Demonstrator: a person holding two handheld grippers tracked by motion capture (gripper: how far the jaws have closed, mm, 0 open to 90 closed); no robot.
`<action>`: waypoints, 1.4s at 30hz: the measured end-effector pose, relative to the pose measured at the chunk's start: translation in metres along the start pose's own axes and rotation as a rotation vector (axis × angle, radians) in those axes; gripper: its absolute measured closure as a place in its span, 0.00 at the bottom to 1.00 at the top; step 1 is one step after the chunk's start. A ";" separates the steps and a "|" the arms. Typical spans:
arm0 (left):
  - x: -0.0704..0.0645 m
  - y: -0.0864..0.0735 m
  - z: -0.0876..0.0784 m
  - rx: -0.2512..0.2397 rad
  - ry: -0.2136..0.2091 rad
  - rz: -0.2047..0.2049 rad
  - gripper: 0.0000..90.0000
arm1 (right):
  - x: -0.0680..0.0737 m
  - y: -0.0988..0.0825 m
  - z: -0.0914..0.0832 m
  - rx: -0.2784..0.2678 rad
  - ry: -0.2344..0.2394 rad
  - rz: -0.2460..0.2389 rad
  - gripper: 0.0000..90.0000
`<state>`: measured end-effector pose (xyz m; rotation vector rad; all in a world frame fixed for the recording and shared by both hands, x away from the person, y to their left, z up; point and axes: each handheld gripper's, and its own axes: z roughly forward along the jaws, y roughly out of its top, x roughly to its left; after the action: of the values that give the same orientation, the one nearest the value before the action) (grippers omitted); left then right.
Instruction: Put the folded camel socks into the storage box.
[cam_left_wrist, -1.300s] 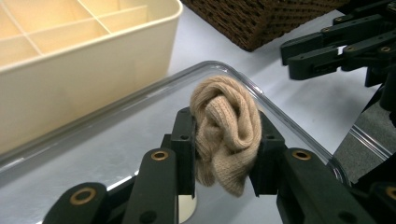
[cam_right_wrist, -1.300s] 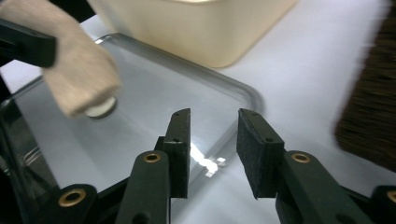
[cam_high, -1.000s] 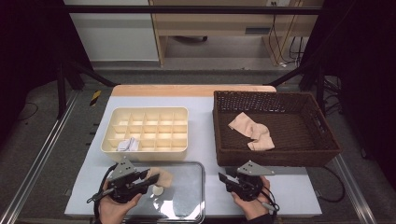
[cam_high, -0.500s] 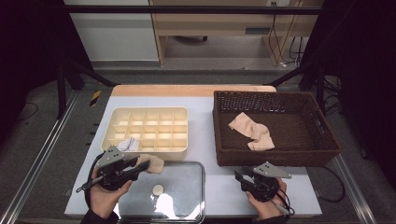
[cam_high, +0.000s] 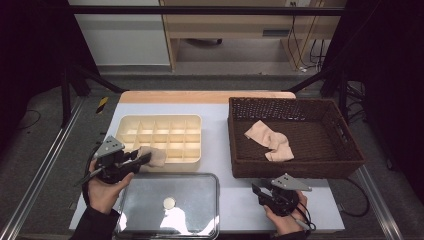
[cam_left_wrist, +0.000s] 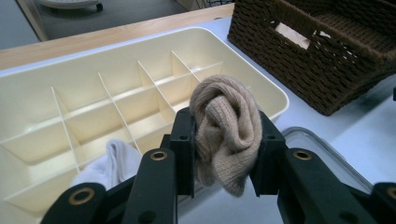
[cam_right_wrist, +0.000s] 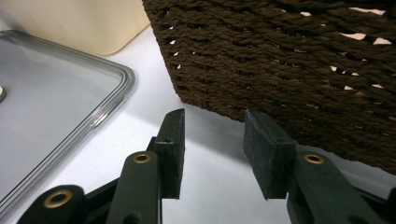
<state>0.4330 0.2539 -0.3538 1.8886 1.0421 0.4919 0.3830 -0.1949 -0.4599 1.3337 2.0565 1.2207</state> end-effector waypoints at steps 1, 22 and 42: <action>0.002 0.002 0.001 0.002 0.004 0.003 0.74 | 0.000 0.000 0.000 0.001 0.001 0.001 0.66; 0.036 0.002 0.056 0.172 0.106 -0.001 0.74 | -0.001 -0.003 0.004 0.014 0.020 0.000 0.66; 0.026 -0.013 0.097 0.361 0.076 0.063 0.74 | -0.001 -0.005 0.008 0.037 0.028 0.001 0.66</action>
<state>0.5077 0.2287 -0.4175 2.2399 1.1847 0.4359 0.3868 -0.1930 -0.4687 1.3419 2.1076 1.2139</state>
